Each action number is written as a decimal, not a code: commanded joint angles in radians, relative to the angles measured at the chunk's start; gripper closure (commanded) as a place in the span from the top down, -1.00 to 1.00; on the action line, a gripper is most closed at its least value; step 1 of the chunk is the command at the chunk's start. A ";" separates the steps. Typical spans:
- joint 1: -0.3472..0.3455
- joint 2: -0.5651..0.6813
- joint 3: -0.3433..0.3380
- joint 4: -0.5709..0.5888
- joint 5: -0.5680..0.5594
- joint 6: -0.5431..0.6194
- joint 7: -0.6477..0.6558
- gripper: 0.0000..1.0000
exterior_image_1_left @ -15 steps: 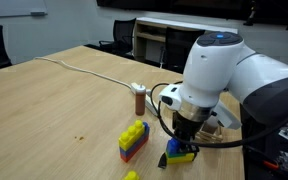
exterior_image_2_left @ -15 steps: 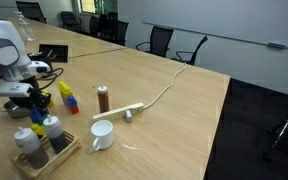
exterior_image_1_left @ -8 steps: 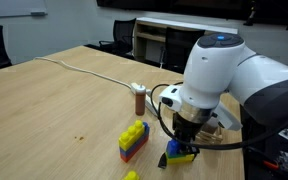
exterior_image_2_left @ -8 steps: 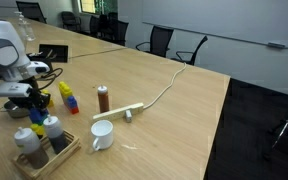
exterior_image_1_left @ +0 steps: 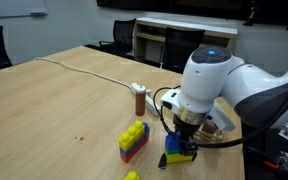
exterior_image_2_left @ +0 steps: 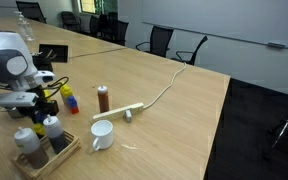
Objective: Stick the blue Lego's on the solo yellow Lego
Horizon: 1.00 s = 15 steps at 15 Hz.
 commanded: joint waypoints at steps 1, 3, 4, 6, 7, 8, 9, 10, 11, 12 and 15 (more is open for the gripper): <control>0.041 -0.013 -0.042 0.001 -0.063 0.002 0.062 0.98; 0.053 -0.029 -0.041 0.002 -0.083 0.004 0.081 1.00; 0.057 -0.038 -0.038 0.005 -0.088 0.004 0.088 1.00; 0.068 -0.064 -0.031 0.007 -0.099 0.002 0.098 1.00; 0.075 -0.079 -0.032 0.008 -0.108 0.002 0.107 1.00; 0.080 -0.095 -0.032 0.008 -0.118 0.001 0.117 1.00; 0.087 -0.117 -0.035 0.006 -0.135 -0.002 0.133 1.00; 0.089 -0.136 -0.034 0.005 -0.153 -0.005 0.148 1.00; 0.095 -0.161 -0.035 0.005 -0.179 -0.018 0.168 1.00; 0.096 -0.185 -0.032 0.005 -0.203 -0.028 0.189 1.00; 0.091 -0.249 -0.001 0.000 -0.251 -0.053 0.237 1.00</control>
